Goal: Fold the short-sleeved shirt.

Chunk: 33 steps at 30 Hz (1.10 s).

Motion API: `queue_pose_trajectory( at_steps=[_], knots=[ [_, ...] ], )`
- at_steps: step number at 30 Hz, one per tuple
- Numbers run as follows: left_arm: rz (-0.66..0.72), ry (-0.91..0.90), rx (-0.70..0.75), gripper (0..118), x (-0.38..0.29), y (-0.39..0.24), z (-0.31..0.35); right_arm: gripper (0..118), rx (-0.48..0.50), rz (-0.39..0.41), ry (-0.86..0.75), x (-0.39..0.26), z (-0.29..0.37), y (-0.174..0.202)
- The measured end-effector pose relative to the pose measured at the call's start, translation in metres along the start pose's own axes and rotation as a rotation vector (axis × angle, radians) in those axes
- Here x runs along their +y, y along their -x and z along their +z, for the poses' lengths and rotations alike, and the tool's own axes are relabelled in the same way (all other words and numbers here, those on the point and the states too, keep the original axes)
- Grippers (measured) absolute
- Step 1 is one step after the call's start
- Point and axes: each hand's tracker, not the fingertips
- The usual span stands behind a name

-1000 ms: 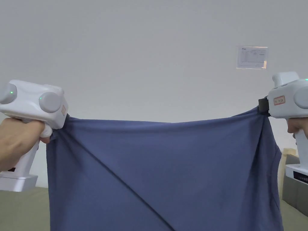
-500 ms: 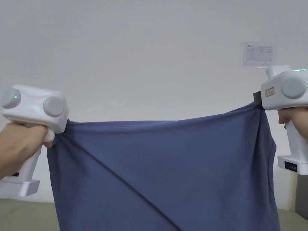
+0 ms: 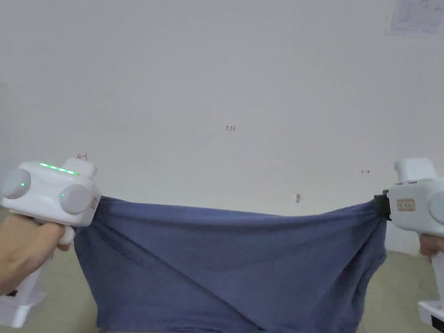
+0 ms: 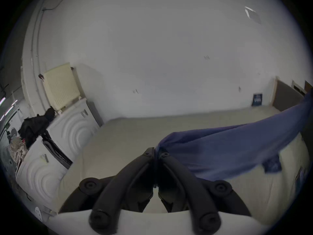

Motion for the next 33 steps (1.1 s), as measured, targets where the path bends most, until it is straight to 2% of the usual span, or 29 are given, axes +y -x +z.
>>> queue_pose_trajectory(
  at_steps=[1, 2, 3, 4, 7, 16, 25, 33],
  knots=[
    [-0.011, 0.035, -0.002, 4, -0.024, -0.001, -0.002, 0, 0.008, 0.039, 0.041, -0.023, 0.004, 0.002],
    [-0.013, 0.051, -0.024, 4, -0.045, 0.001, -0.001, 0, 0.035, 0.034, 0.035, -0.047, 0.009, 0.004],
    [-0.014, 0.058, -0.024, 4, -0.069, 0.002, 0.003, 0, 0.011, -0.009, 0.054, -0.07, 0.018, 0.005],
    [-0.015, 0.078, -0.027, 4, -0.091, 0.002, 0.005, 0, 0.069, -0.078, 0.055, -0.094, 0.029, 0.002],
    [-0.019, 0.146, -0.077, 4, -0.147, 0.011, 0.008, 0, 0.086, -0.15, 0.118, -0.157, 0.066, 0.004],
    [0.029, 0.243, -0.157, 4, -0.291, 0.03, 0.104, 0, 0.115, -0.167, 0.252, -0.308, 0.199, 0.015],
    [0.049, 0.278, -0.196, 4, -0.374, 0.058, 0.196, 0, 0.128, -0.227, 0.288, -0.37, 0.304, 0.015],
    [0.065, 0.323, -0.217, 4, -0.402, 0.054, 0.204, 0, 0.125, -0.236, 0.338, -0.392, 0.303, 0.018]
  ],
)
